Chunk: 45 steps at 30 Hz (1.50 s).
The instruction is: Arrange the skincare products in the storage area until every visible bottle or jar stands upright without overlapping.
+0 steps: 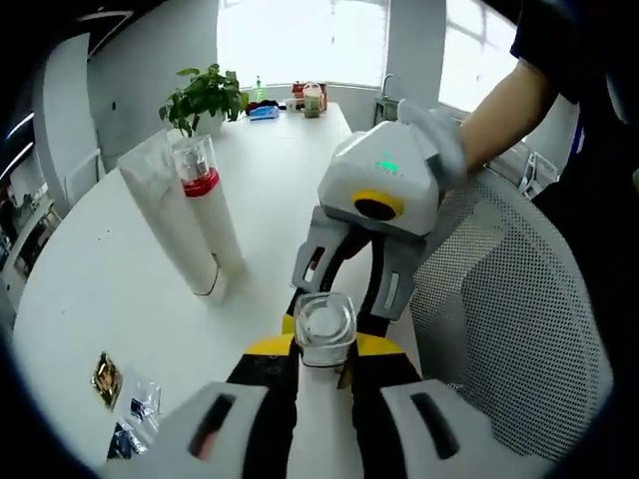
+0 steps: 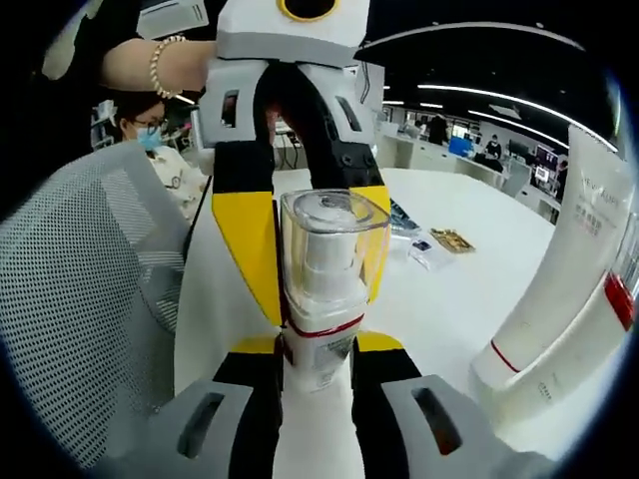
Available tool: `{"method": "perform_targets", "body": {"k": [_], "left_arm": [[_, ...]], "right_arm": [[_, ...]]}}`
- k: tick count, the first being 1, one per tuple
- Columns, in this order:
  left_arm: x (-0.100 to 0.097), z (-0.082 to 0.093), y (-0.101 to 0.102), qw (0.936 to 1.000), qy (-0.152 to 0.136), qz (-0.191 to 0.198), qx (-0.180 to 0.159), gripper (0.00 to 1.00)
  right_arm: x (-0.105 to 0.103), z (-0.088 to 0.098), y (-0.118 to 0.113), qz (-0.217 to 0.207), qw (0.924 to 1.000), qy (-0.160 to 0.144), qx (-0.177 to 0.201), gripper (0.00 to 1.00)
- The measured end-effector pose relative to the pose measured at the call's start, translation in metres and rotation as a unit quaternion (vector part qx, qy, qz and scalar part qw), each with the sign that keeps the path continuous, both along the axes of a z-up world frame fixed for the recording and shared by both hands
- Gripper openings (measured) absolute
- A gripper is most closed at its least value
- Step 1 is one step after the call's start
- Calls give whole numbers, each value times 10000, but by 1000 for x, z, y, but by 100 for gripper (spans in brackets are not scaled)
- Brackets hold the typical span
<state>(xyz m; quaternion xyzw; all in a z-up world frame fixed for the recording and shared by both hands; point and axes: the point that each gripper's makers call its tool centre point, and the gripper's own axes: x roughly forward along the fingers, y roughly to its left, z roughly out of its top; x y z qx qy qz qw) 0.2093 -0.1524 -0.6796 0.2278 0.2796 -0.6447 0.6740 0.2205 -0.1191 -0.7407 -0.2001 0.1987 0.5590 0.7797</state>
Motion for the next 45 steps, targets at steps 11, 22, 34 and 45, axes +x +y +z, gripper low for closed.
{"method": "perform_targets", "body": {"k": [11, 22, 34, 45], "left_arm": [[0, 0, -8, 9999, -38, -66, -155, 14], [16, 0, -39, 9984, 114, 149, -526, 16], [50, -3, -82, 9975, 55, 217, -678, 17], [73, -4, -103, 9945, 31, 636, -828, 18]], "right_arm": [[0, 3, -13, -20, 10000, 57, 16, 23], [15, 4, -47, -251, 9996, 88, -15, 23], [43, 4, -91, -537, 9985, 113, -56, 23], [63, 6, -110, -468, 9986, 197, -159, 23]]}}
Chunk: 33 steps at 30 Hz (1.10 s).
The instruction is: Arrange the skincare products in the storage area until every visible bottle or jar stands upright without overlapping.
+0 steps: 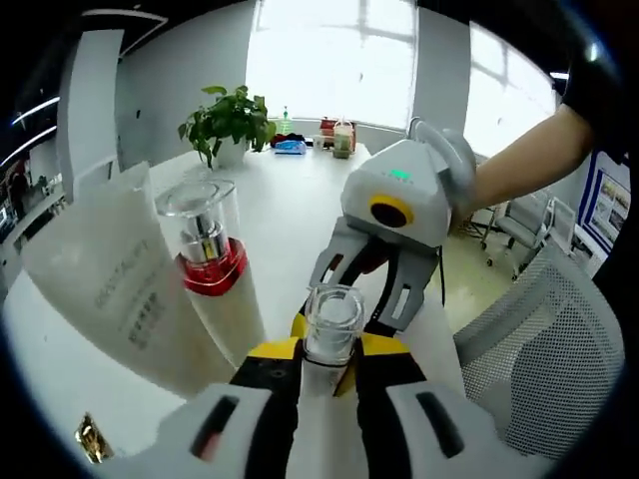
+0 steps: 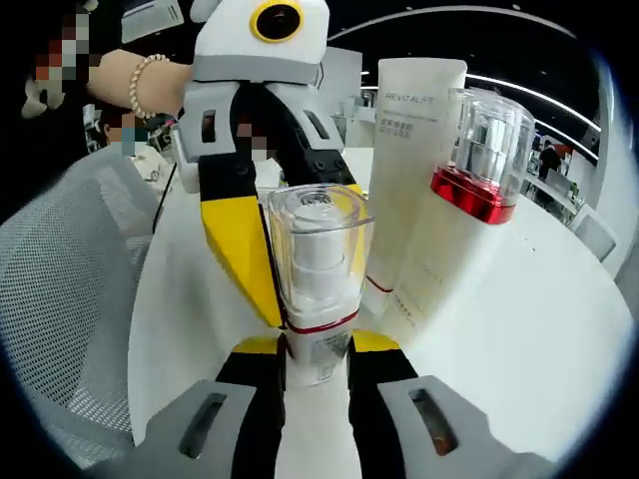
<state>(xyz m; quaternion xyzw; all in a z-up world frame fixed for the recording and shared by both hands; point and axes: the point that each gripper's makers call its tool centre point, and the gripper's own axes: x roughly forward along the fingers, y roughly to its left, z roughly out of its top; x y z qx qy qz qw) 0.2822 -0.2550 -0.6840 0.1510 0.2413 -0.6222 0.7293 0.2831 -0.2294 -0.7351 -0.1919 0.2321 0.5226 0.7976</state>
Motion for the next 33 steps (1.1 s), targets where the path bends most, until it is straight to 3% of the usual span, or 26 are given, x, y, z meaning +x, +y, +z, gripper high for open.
{"method": "perform_targets", "body": {"k": [6, 22, 33], "left_arm": [[9, -2, 0, 9998, 24, 173, -47, 18], [11, 0, -3, 9995, 53, 297, -80, 19], [16, 4, 25, 9977, 79, 669, -114, 20]], "right_arm": [[8, 0, -1, 39, 10000, 15, 19, 23], [13, 0, -4, 119, 9999, 19, 24, 23], [12, 1, -5, 146, 9999, 48, -5, 23]]}}
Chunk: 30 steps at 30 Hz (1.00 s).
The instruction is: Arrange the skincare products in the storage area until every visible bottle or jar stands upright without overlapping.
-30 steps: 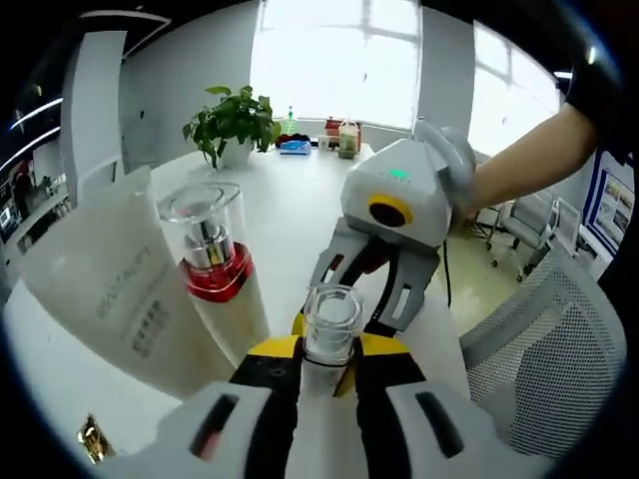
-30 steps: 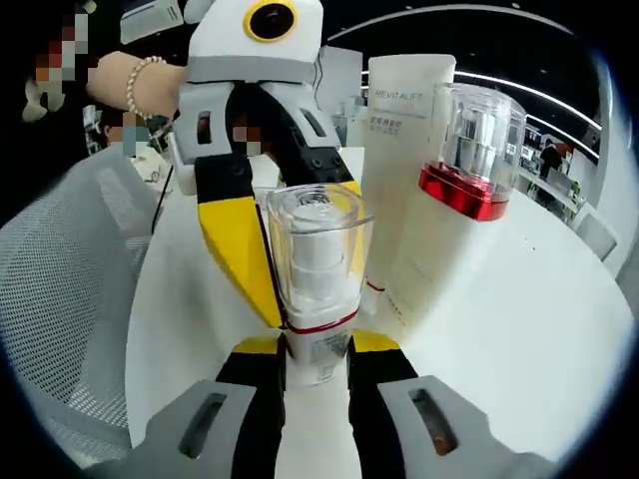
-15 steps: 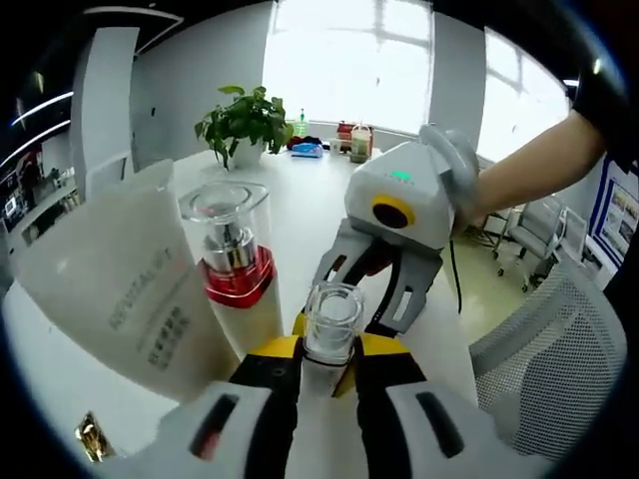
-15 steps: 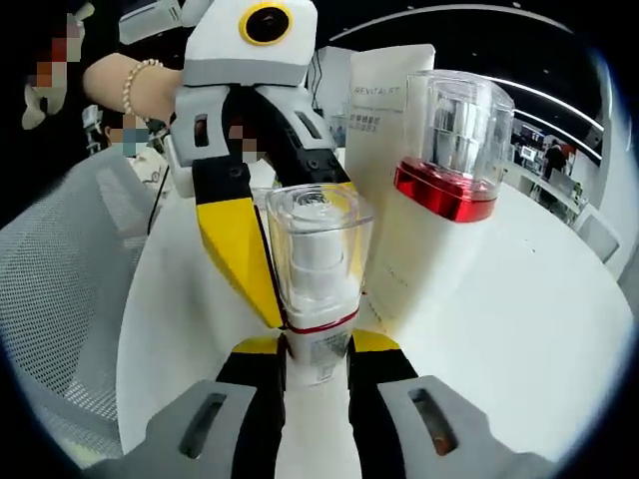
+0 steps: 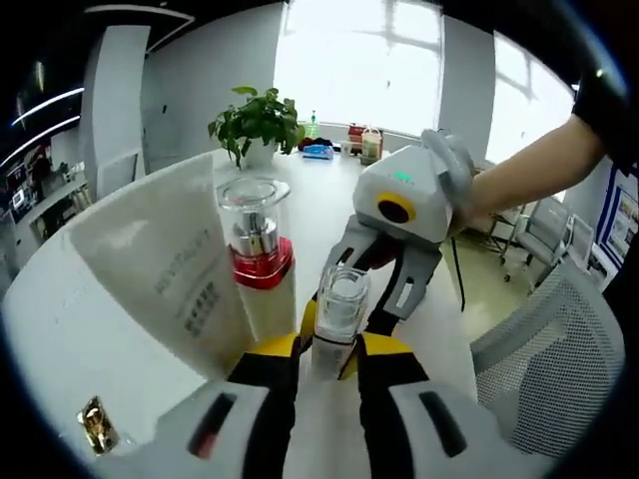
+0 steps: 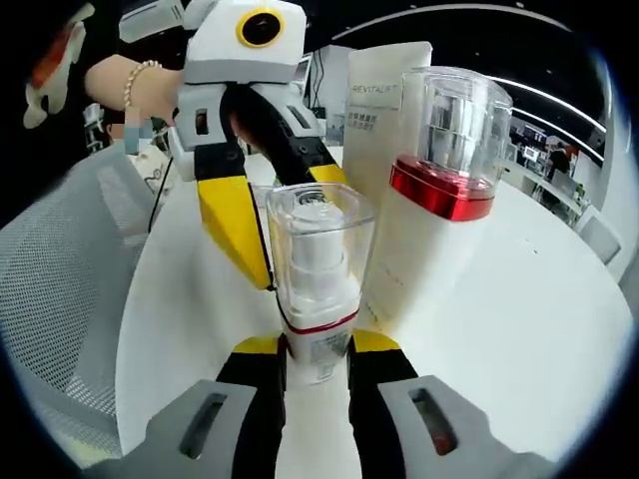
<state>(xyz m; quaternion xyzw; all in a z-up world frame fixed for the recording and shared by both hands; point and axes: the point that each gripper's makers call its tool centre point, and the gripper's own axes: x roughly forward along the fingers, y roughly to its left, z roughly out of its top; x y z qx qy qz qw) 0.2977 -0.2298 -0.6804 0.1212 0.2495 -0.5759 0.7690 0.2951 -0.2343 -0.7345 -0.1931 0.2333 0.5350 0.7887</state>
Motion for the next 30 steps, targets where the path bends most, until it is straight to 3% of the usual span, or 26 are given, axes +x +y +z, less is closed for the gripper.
{"method": "perform_targets", "body": {"k": [5, 14, 20, 30], "left_arm": [[4, 4, 21, 9987, 189, 412, -245, 21], [-3, -4, 49, 9960, 366, 790, -190, 23], [-7, -4, 65, 9931, 489, 1045, -207, 26], [-14, 0, 88, 9890, 573, 1352, -200, 32]], "right_arm": [[0, -1, -2, -53, 10000, 63, 7, 23], [-2, -5, -6, -136, 9998, 168, -50, 27], [-4, -6, -18, -414, 9986, 279, -171, 29], [-13, 1, -23, -896, 9953, 361, -16, 45]]}}
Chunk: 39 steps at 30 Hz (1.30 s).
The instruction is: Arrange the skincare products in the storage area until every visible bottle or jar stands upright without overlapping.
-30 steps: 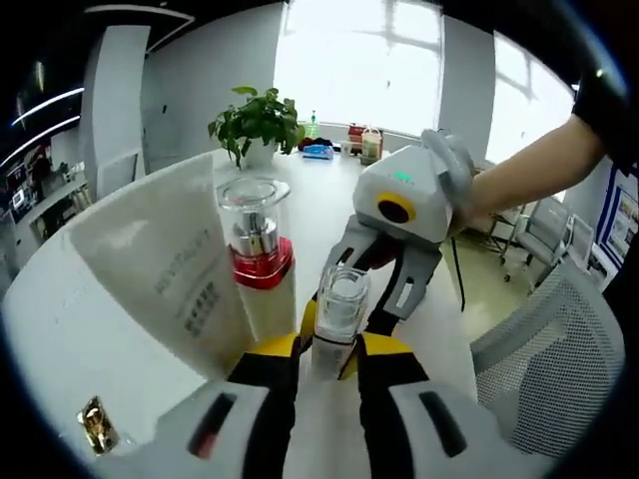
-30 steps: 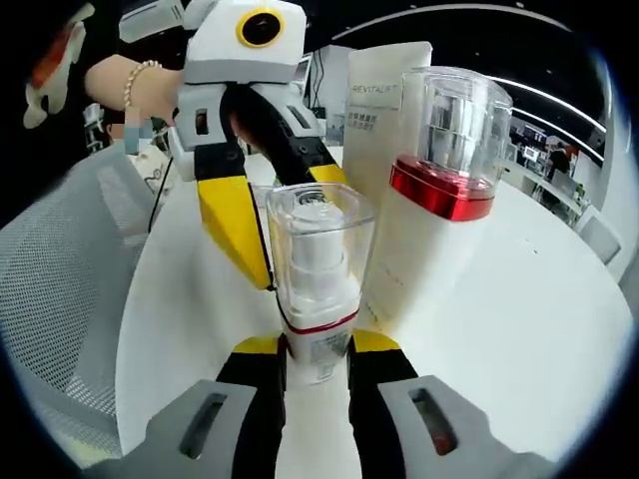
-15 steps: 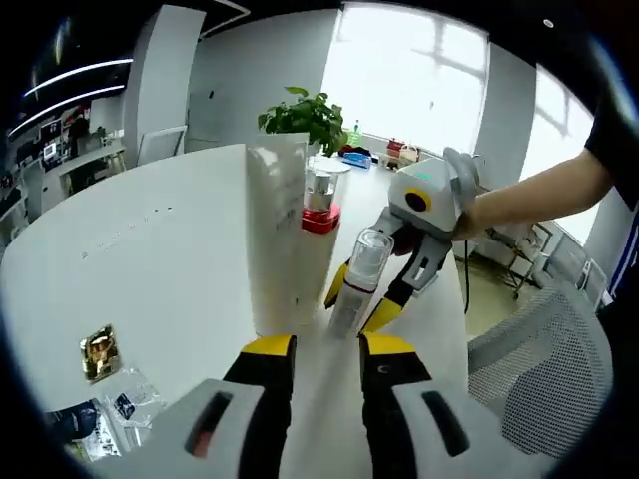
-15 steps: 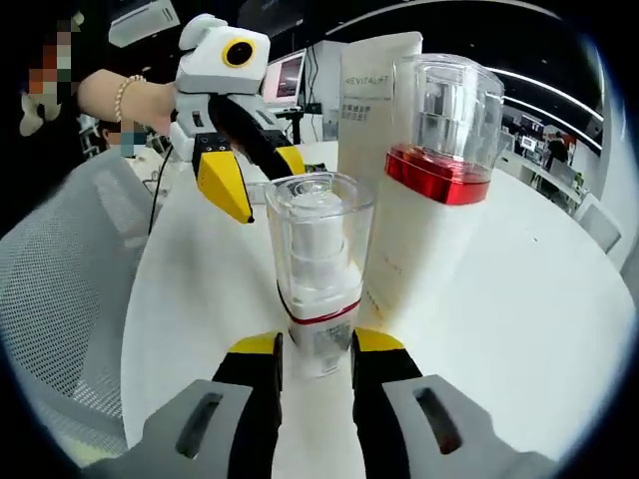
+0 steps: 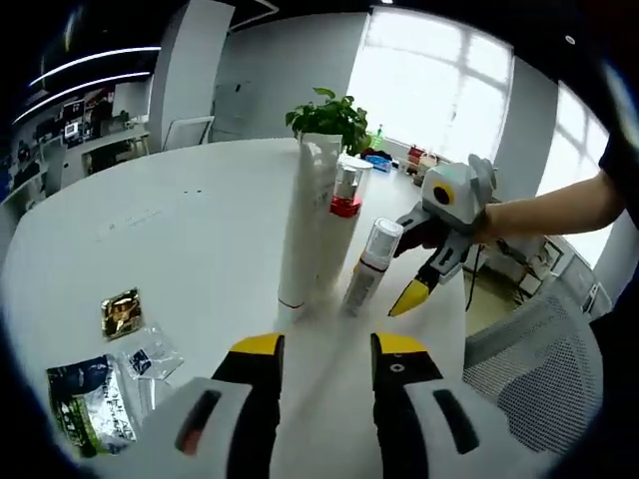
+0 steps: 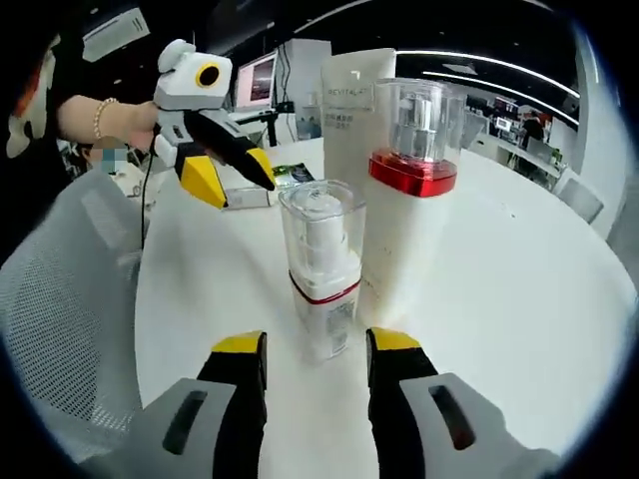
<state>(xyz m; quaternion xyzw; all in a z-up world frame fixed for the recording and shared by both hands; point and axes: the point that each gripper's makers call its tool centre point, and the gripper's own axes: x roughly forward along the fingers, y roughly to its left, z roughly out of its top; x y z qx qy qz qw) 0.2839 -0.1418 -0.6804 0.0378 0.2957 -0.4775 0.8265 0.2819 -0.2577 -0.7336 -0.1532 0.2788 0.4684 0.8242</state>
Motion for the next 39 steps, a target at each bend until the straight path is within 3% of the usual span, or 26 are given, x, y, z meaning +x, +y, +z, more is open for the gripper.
{"method": "perform_targets", "body": {"k": [9, 15, 20, 24, 34, 39], "left_arm": [[-5, 1, 25, 9994, 91, 322, 11, 44], [-10, 4, 40, 9981, 144, 596, -15, 54], [-20, 3, 58, 9959, 252, 871, -24, 61], [-27, 3, 74, 9938, 317, 1057, -108, 63], [-44, 4, 102, 9885, 435, 1428, -240, 74], [-56, 8, 113, 9876, 402, 1500, -222, 76]], "right_arm": [[-10, 3, -2, -522, 9986, 49, -17, 60], [-25, 14, 2, -812, 9966, 22, 155, 66], [-35, 22, 7, -979, 9949, -9, 234, 77], [-39, 29, 12, -1192, 9917, 30, 484, 81], [-52, 42, 24, -1481, 9870, 86, 622, 94], [-57, 45, 31, -1637, 9823, 268, 865, 97]]}}
